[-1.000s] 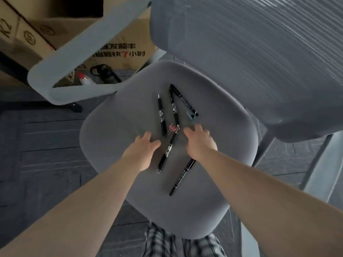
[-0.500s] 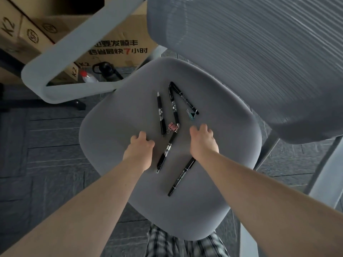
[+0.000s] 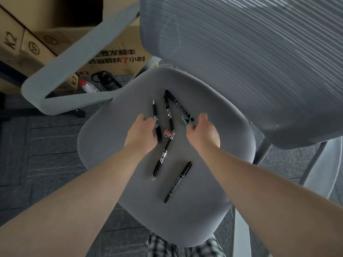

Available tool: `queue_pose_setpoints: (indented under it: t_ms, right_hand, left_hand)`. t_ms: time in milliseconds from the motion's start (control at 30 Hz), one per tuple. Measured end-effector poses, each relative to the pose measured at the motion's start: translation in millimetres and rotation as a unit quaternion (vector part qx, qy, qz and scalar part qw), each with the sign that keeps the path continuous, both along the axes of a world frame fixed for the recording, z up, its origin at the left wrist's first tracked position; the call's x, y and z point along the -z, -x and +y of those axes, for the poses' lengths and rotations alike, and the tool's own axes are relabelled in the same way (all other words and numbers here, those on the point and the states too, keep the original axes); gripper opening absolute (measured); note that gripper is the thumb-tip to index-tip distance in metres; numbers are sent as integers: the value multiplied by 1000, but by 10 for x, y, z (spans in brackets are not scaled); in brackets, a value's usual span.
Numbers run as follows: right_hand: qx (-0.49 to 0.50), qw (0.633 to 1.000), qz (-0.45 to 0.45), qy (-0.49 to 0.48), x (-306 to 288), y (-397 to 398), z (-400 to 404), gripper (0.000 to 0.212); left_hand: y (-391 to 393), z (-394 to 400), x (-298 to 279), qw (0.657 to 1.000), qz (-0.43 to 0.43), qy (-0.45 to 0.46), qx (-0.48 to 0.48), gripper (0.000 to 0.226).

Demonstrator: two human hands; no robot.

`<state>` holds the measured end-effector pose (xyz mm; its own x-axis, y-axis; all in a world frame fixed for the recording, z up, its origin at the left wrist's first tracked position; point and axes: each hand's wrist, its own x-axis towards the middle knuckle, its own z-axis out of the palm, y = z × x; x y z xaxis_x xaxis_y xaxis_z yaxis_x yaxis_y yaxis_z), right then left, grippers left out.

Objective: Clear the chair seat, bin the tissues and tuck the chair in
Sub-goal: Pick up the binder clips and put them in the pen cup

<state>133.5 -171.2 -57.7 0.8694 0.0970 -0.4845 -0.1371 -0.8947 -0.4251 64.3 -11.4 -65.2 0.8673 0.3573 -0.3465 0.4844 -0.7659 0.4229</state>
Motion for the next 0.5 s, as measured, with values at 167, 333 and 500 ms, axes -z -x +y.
queue_pose_setpoints:
  t_ms: [167,333,500]
  right_hand:
    - [-65,997,21,18,61,-159,82,42]
    - [-115,992,38,18,194,-220,121,45]
    - [-149,988,34,29,292,-208,116,30]
  left_hand:
    - [-257,-129,24,998,-2,60,28,37]
    - [-316,-198,202,996,63,39,57,16]
    - [-295,-199,244,987,119,32,103,33]
